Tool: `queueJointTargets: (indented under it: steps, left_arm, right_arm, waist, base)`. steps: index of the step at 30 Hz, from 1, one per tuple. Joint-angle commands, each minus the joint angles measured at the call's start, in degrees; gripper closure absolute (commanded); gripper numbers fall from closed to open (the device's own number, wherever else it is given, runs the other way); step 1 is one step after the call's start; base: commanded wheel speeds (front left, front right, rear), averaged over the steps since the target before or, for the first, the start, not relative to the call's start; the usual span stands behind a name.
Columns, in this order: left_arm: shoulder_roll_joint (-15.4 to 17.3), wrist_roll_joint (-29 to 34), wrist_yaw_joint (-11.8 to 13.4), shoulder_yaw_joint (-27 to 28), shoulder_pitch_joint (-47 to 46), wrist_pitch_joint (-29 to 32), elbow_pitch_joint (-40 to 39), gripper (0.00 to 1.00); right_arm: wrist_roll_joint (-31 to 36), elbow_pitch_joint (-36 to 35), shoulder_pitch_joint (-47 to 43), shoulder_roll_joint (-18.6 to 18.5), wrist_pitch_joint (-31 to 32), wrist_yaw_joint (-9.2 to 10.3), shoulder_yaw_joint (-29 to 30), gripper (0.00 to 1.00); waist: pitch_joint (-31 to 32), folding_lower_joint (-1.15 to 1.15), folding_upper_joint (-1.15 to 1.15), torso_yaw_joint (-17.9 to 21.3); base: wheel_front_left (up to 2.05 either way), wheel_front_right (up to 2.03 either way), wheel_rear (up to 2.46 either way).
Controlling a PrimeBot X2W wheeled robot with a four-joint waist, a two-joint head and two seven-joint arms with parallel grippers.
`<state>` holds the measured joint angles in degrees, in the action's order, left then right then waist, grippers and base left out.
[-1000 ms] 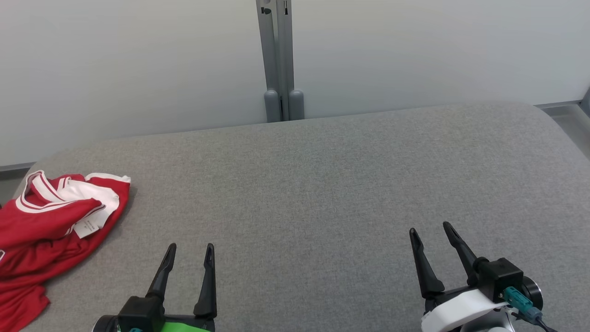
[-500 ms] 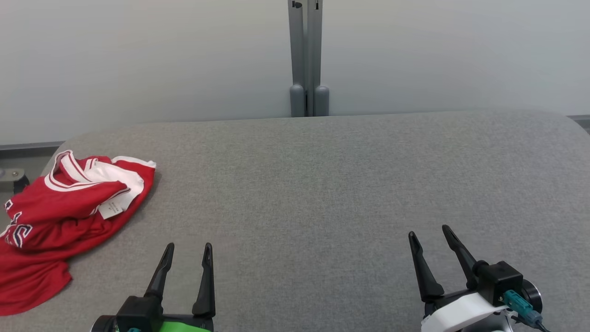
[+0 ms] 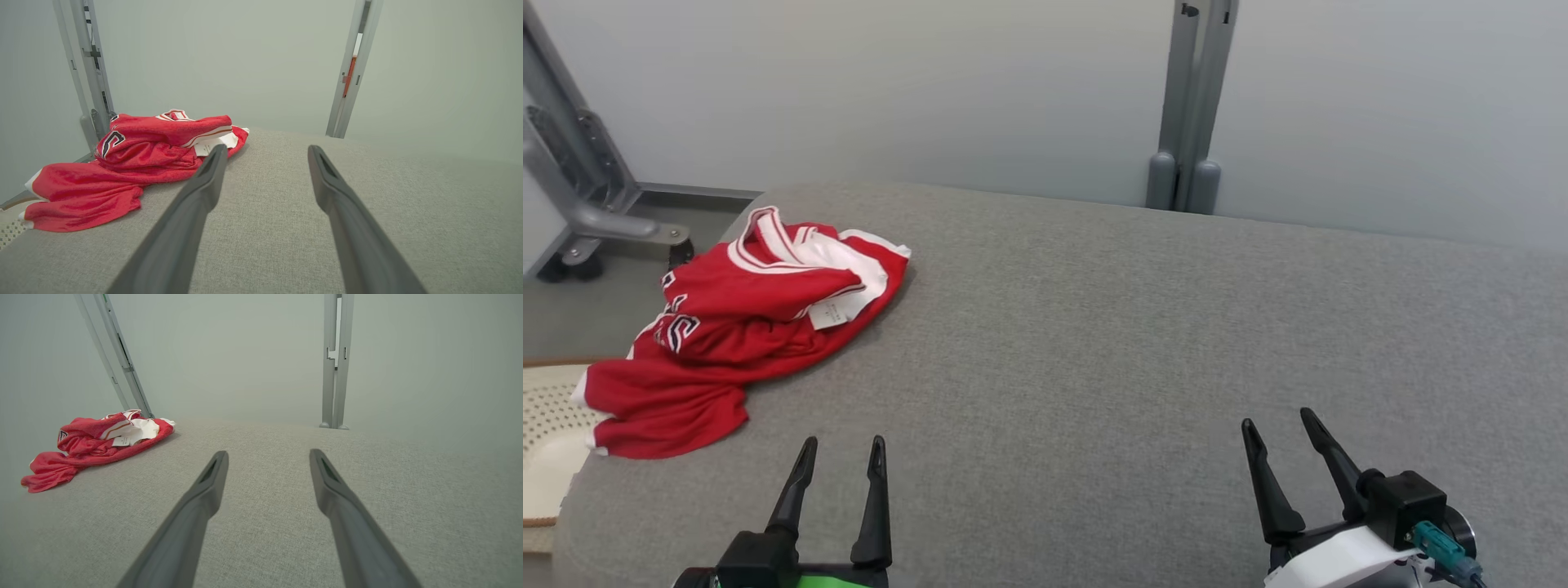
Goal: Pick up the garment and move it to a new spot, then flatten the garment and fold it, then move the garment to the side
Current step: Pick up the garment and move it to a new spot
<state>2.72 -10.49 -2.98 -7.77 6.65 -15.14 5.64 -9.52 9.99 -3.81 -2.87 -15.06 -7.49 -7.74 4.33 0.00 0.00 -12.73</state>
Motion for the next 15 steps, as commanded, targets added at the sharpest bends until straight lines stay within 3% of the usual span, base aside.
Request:
queueJointTargets:
  steps: [1, 9, 15]
  left_arm:
    - [0.29, 0.40, -0.20, 0.30, 0.88, -0.02, -0.05, 0.00]
    - [0.29, 0.54, -0.64, 1.91, 2.06, -0.02, -0.34, 0.00]
    - [0.28, -0.73, 0.67, 3.12, 2.92, -0.02, -1.70, 0.00]
  right_arm:
    - [-0.42, -0.12, -0.42, -0.06, -0.17, 0.00, -0.18, 0.00]
    - [-1.18, 0.15, -1.25, -0.08, -0.18, 0.01, -0.87, 0.00]
    - [-0.29, 0.30, -0.22, -0.09, -0.17, 0.01, -1.05, 0.00]
  waist:
    - [0.74, 0.00, 0.00, -4.85]
    - [1.76, 0.00, 0.00, -10.96]
    - [0.52, 0.00, 0.00, -12.59]
  base:
    - [0.00, 0.00, 0.00]
    - [0.00, 0.00, 0.00]
    - [0.00, 0.00, 0.00]
